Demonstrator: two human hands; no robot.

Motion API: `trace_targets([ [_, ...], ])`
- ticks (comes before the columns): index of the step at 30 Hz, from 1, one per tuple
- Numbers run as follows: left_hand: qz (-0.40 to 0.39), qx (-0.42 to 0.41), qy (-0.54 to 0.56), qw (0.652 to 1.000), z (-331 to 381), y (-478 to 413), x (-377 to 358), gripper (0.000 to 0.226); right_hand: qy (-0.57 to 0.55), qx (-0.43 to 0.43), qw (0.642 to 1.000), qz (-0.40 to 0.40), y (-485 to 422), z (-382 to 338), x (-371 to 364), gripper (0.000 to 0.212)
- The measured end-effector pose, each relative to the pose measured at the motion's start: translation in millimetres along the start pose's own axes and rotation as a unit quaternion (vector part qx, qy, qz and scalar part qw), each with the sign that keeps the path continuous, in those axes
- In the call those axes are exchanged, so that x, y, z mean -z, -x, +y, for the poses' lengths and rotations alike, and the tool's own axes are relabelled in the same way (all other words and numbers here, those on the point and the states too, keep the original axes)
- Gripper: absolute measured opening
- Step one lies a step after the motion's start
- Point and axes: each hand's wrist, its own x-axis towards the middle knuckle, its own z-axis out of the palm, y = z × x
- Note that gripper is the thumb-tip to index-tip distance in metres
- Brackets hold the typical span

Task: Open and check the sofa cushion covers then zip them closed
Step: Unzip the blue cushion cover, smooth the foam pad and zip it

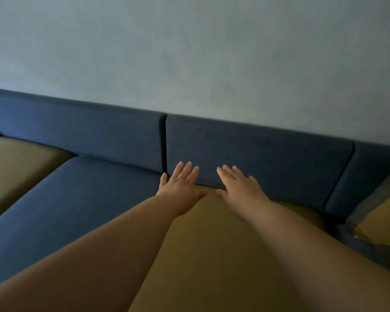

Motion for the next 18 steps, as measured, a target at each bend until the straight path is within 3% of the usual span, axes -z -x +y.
trace_targets([
  [9, 0.083, -0.018, 0.007, 0.996, -143, 139, 56, 0.075, 0.035, 0.023, 0.998, 0.056, 56, -202, 1, 0.062],
  [18, 0.108, 0.096, -0.008, 0.99, -368, 295, 122, 0.073, 0.029, 0.093, 0.992, 0.077, 73, -442, -26, 0.061],
])
